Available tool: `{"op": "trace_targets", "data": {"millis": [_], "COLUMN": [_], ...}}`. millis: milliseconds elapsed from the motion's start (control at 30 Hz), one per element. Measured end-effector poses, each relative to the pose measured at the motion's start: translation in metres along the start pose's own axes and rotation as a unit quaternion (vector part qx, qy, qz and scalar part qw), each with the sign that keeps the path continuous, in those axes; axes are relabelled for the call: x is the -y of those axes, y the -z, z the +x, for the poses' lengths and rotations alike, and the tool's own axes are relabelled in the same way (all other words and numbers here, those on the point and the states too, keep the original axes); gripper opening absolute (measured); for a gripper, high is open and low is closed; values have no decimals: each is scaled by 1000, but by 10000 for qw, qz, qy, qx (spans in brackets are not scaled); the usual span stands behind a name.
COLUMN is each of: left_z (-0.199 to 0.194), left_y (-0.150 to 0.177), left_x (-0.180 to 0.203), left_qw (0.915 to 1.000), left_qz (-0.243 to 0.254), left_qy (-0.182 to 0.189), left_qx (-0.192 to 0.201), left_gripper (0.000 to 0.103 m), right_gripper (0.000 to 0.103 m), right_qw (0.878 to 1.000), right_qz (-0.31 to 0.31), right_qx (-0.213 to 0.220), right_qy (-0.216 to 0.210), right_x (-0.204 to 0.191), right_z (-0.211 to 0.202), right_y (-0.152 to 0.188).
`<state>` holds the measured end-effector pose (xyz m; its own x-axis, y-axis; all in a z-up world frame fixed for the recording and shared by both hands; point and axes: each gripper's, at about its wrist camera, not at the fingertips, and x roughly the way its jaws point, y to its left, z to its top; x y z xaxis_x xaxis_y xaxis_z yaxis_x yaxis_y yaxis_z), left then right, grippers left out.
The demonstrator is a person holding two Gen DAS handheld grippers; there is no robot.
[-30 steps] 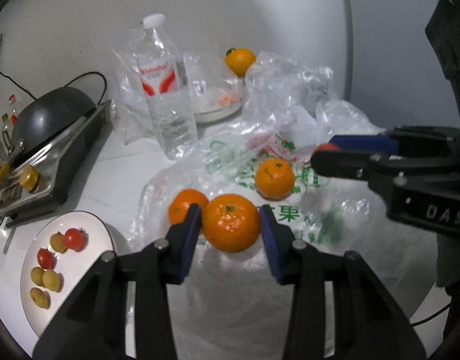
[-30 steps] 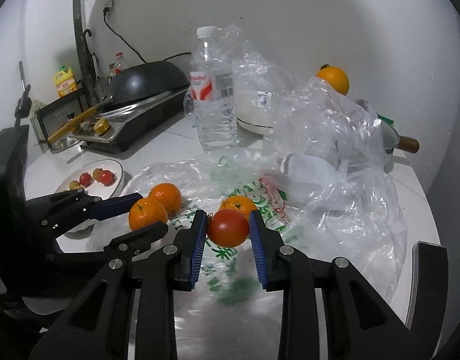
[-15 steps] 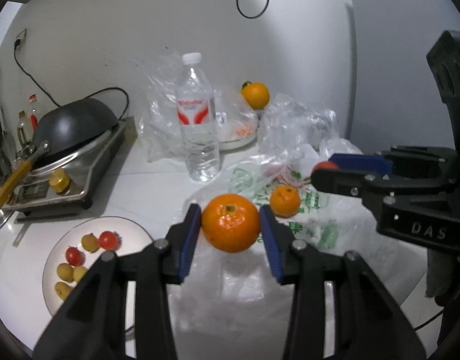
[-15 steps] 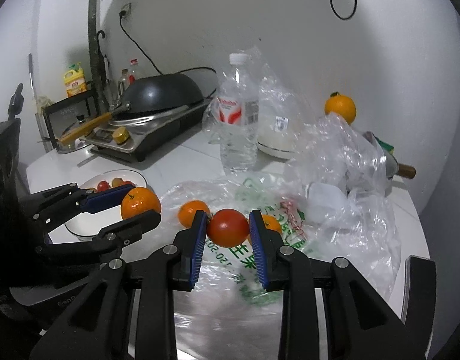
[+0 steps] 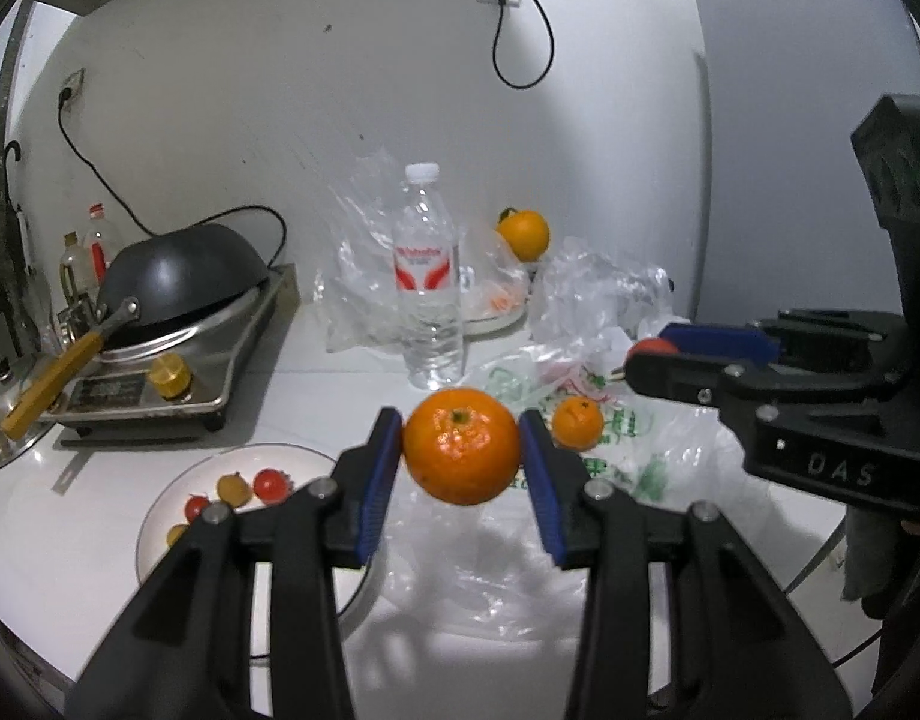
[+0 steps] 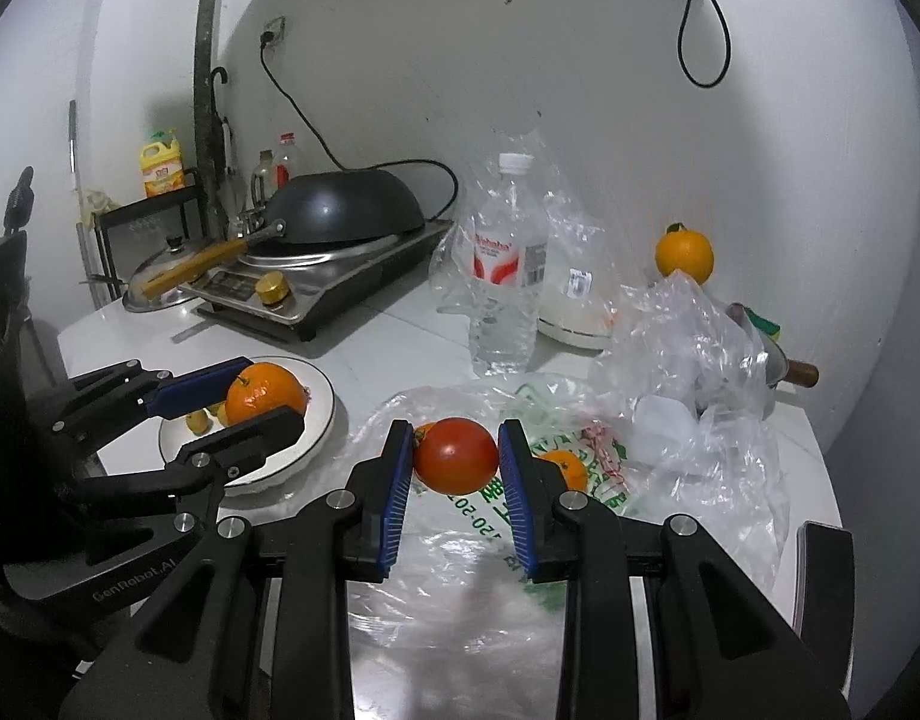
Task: Organize fruits
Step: 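Carry the orange and the red tomato over the white plate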
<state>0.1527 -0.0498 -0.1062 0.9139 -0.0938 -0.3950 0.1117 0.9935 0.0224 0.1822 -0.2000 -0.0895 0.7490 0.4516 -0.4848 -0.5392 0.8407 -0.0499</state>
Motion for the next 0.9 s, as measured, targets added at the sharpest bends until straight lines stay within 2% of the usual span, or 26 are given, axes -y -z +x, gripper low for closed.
{"op": "trace_targets", "data": {"millis": [400, 900], "left_z": [-26, -41], "left_y": [3, 16], "left_x": [-21, -62], "left_qw": [9997, 9984], "left_qz": [-101, -309], "left_qy": [-129, -413], "left_qx": [184, 241], "left_gripper": [41, 41], "right_gripper": [31, 31], "right_qw": [9998, 9989], "right_qz": [-156, -353], "right_qx": [144, 135], "right_qy": [-15, -265], "right_x": [-26, -63], "right_z": [-10, 16], "right_y": [-11, -27]}}
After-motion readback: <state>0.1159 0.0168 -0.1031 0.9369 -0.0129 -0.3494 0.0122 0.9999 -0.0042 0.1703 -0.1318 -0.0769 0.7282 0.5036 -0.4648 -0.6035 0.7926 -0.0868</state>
